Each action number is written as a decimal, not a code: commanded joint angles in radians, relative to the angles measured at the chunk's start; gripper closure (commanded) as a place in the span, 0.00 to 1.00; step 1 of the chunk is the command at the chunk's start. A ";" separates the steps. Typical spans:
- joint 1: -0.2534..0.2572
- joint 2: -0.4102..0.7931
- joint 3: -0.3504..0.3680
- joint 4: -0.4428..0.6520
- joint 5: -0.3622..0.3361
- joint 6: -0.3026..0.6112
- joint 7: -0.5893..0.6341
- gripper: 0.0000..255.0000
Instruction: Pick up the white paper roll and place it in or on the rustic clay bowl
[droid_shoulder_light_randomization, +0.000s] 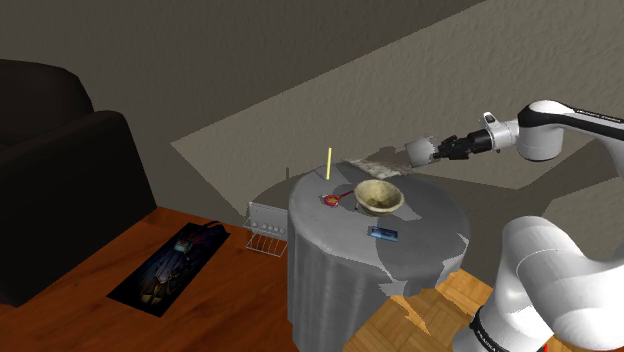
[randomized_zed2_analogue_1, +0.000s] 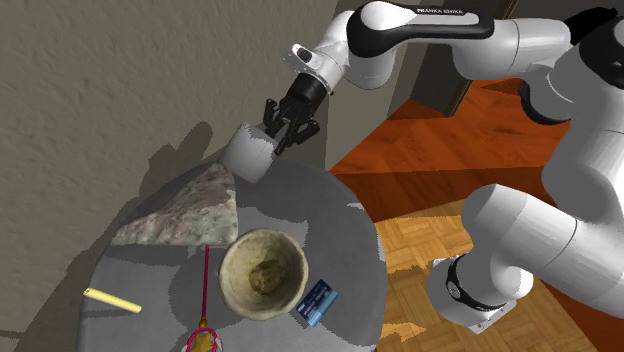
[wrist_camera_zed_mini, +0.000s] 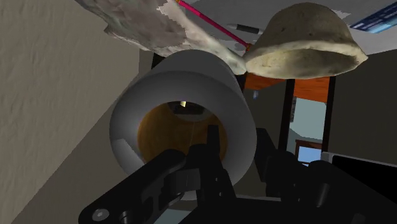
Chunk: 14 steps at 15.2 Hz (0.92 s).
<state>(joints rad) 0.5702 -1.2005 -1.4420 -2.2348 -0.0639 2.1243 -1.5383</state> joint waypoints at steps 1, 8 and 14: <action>-0.033 0.000 0.027 -0.073 0.006 0.043 0.014 1.00; -0.113 -0.006 0.127 -0.334 0.027 0.228 0.075 1.00; -0.130 -0.011 0.219 -0.529 0.051 0.405 0.143 1.00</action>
<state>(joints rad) 0.4498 -1.2080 -1.2403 -2.7240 -0.0163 2.4964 -1.4068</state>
